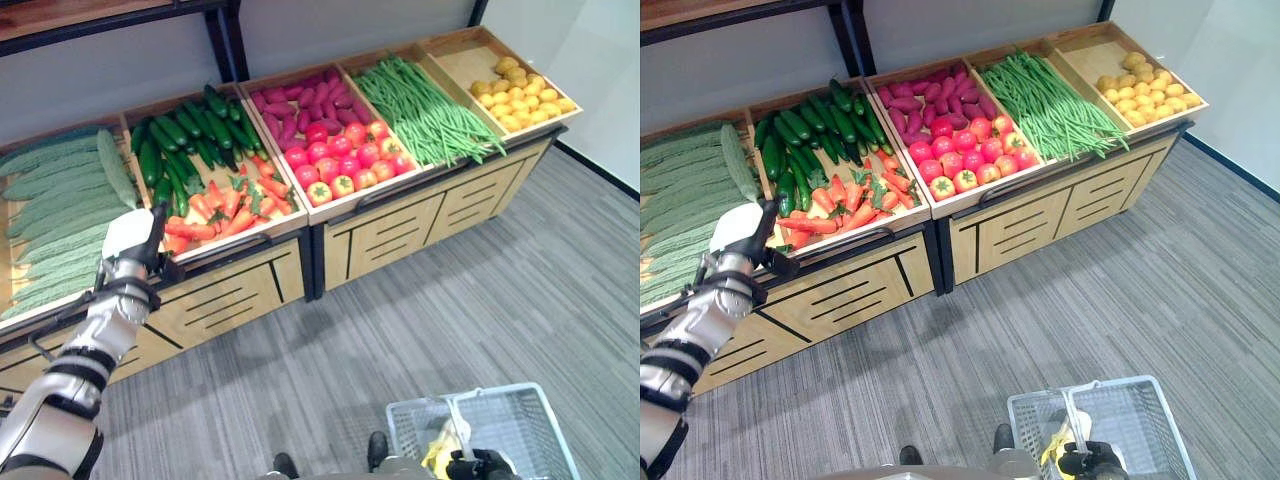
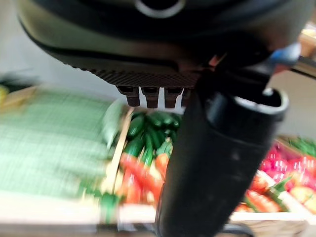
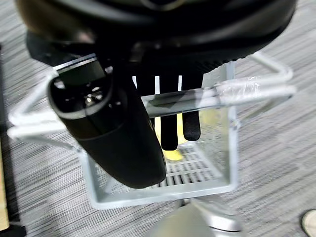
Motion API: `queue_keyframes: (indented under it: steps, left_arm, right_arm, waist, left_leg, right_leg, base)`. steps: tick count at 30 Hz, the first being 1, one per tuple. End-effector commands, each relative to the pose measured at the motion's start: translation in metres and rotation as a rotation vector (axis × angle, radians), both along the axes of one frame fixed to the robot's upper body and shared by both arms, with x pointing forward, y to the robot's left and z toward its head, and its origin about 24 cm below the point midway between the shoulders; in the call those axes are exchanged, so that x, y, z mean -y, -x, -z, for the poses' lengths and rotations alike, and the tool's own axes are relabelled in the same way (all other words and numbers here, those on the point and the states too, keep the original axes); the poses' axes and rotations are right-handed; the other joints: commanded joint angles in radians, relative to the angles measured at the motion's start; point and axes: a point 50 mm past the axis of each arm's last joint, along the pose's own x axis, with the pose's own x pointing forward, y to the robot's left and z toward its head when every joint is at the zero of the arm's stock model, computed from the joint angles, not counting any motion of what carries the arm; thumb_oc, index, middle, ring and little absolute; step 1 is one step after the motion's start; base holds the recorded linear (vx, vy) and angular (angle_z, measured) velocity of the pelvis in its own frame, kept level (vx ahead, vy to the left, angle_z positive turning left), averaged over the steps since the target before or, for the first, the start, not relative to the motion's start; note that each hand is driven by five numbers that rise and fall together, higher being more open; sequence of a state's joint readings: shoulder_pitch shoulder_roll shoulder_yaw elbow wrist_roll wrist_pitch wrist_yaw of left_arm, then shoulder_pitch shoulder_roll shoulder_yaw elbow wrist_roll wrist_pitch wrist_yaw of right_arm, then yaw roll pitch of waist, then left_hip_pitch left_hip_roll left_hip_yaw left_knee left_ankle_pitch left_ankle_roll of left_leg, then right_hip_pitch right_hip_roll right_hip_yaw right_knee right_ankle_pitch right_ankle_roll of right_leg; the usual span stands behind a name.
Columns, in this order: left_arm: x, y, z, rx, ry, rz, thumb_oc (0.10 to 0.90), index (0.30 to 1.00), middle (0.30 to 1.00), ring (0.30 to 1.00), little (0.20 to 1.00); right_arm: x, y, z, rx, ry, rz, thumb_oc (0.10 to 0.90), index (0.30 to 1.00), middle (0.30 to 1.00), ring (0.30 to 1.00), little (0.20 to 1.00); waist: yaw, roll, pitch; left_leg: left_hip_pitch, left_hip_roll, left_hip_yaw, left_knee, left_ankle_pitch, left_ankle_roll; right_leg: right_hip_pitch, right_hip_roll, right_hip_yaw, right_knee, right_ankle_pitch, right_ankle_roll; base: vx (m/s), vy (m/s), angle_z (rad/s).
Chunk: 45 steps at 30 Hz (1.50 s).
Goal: Get the vegetables into the basket
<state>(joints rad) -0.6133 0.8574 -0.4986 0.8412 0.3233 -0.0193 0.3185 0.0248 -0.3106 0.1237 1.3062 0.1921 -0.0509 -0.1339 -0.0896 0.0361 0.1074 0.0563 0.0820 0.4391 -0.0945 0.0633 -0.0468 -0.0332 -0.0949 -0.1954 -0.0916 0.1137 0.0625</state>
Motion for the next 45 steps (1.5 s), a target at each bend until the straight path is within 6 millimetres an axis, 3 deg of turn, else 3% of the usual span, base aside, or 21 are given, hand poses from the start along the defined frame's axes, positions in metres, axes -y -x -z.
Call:
queue_keyframes:
  steps: [1, 8, 16, 21, 25, 31, 36, 41, 45]
  left_arm:
    - [-0.008, -0.018, -0.062, 0.219, -0.086, -0.034, 0.900, 1.000, 1.000, 1.000, 1.000]
    - [-0.034, -0.025, -0.114, 0.222, -0.261, -0.171, 0.900, 1.000, 1.000, 1.000, 1.000]
    - [-0.067, -0.009, -0.150, 0.220, -0.347, -0.364, 0.900, 1.000, 1.000, 1.000, 1.000]
    - [-0.078, 0.002, -0.175, 0.247, -0.406, -0.406, 0.900, 1.000, 1.000, 1.000, 1.000]
    - [-0.075, 0.002, -0.190, 0.286, -0.432, -0.392, 0.900, 1.000, 1.000, 1.000, 1.000]
    - [-0.066, -0.001, -0.204, 0.352, -0.451, -0.345, 0.900, 1.000, 1.000, 1.000, 1.000]
    - [-0.066, -0.001, -0.209, 0.348, -0.464, -0.348, 0.900, 1.000, 1.000, 1.000, 1.000]
    - [-0.078, 0.004, -0.199, 0.279, -0.418, -0.417, 0.900, 1.000, 1.000, 1.000, 1.000]
    - [-0.075, 0.002, -0.201, 0.275, -0.429, -0.419, 0.900, 1.000, 1.000, 1.000, 1.000]
  right_arm:
    - [-0.004, -0.002, 0.002, -0.030, 0.010, -0.057, 0.400, 0.300, 0.300, 0.300, 0.300]
    - [0.005, -0.019, -0.005, 0.010, 0.058, -0.134, 0.400, 0.300, 0.300, 0.300, 0.300]
    - [-0.004, -0.029, -0.005, 0.032, 0.060, -0.212, 0.400, 0.300, 0.300, 0.300, 0.300]
    - [-0.009, -0.031, -0.004, 0.024, 0.051, -0.274, 0.400, 0.300, 0.300, 0.300, 0.300]
    - [-0.011, -0.031, -0.003, 0.017, 0.046, -0.303, 0.400, 0.300, 0.300, 0.300, 0.300]
    - [-0.012, -0.027, -0.002, -0.005, 0.042, -0.328, 0.400, 0.300, 0.300, 0.300, 0.300]
    - [-0.010, -0.036, -0.005, 0.016, 0.056, -0.344, 0.400, 0.300, 0.300, 0.300, 0.300]
    - [-0.010, -0.038, -0.006, 0.023, 0.062, -0.344, 0.400, 0.300, 0.300, 0.300, 0.300]
    - [-0.011, -0.039, -0.006, 0.024, 0.061, -0.357, 0.400, 0.300, 0.300, 0.300, 0.300]
  waist:
    - [-0.003, -0.011, 0.001]
    - [-0.028, -0.006, 0.057]
    - [-0.019, -0.047, 0.125]
    - [-0.007, -0.064, 0.136]
    - [0.001, -0.071, 0.133]
    - [0.011, -0.064, 0.128]
    - [0.012, -0.063, 0.132]
    - [0.007, -0.085, 0.146]
    - [0.005, -0.103, 0.155]
  left_leg:
    - [0.009, 0.007, 0.006, 0.007, -0.079, -0.026]
    - [-0.085, 0.013, 0.019, 0.007, -0.055, -0.030]
    - [-0.156, 0.020, 0.030, 0.007, -0.042, -0.029]
    - [-0.170, 0.018, 0.028, 0.007, -0.044, -0.025]
    - [-0.164, 0.017, 0.021, 0.007, -0.048, -0.022]
    - [-0.150, 0.006, 0.003, 0.007, -0.057, -0.016]
    - [-0.167, 0.000, -0.008, 0.007, -0.054, -0.013]
    - [-0.218, 0.006, -0.018, 0.007, -0.042, -0.011]
    - [-0.244, 0.009, -0.014, 0.007, -0.040, -0.009]
  right_leg:
    - [-0.021, -0.063, 0.046, 0.004, -0.014, 0.107]
    - [-0.133, -0.053, 0.075, 0.004, 0.018, 0.116]
    - [-0.214, -0.043, 0.092, 0.004, 0.044, 0.121]
    - [-0.234, -0.040, 0.099, 0.004, 0.056, 0.128]
    - [-0.226, -0.041, 0.096, 0.004, 0.051, 0.129]
    - [-0.205, -0.054, 0.083, 0.004, 0.040, 0.132]
    - [-0.217, -0.058, 0.077, 0.004, 0.047, 0.136]
    - [-0.263, -0.050, 0.074, 0.004, 0.065, 0.136]
    - [-0.289, -0.047, 0.081, 0.004, 0.076, 0.137]
  base:
    - [0.06, 0.006, -0.65]
    - [0.09, 0.036, -0.21]
    - [0.07, 0.046, -0.07]
    - [0.04, 0.039, -0.05]
    - [0.03, 0.018, -0.07]
    - [0.01, 0.020, 0.03]
    - [-0.01, 0.026, 0.08]
    - [-0.03, 0.022, 0.04]
    - [-0.01, 0.031, -0.04]
